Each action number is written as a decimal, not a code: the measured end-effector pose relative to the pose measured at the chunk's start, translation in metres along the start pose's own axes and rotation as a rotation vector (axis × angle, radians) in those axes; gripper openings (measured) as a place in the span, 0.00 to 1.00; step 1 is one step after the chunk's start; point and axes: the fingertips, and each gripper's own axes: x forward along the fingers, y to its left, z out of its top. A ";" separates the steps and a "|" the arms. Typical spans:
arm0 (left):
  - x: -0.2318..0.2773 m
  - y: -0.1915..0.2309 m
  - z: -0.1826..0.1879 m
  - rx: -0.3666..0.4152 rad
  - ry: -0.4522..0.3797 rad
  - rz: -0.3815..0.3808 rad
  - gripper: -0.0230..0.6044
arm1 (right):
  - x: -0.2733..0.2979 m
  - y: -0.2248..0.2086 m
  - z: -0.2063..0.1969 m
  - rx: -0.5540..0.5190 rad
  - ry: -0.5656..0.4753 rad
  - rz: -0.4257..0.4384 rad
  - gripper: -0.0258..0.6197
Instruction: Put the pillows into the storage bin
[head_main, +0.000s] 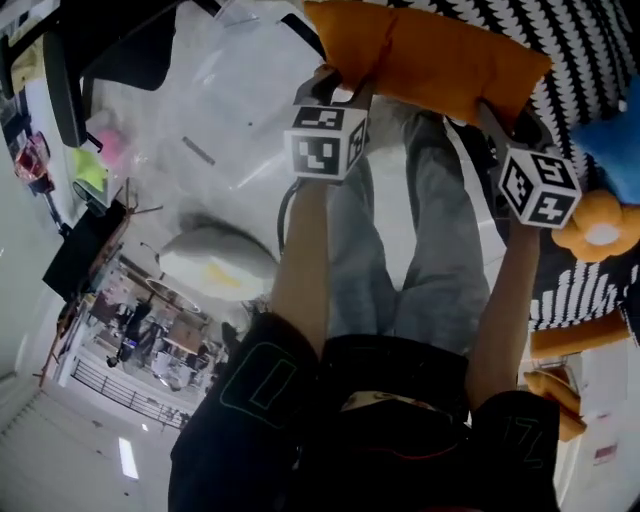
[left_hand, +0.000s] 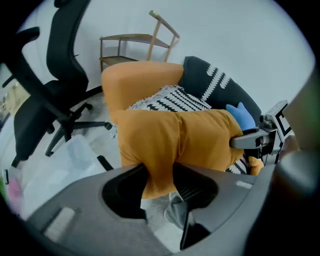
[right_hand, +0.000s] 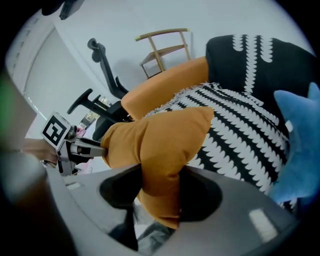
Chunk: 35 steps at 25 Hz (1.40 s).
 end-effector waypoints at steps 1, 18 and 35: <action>-0.006 0.012 -0.013 -0.037 -0.010 0.013 0.32 | 0.008 0.013 -0.001 -0.032 0.016 0.013 0.37; -0.084 0.174 -0.218 -0.504 -0.070 0.162 0.33 | 0.131 0.224 -0.047 -0.398 0.243 0.188 0.39; -0.113 0.302 -0.341 -0.679 -0.100 0.183 0.36 | 0.234 0.354 -0.093 -0.417 0.288 0.144 0.47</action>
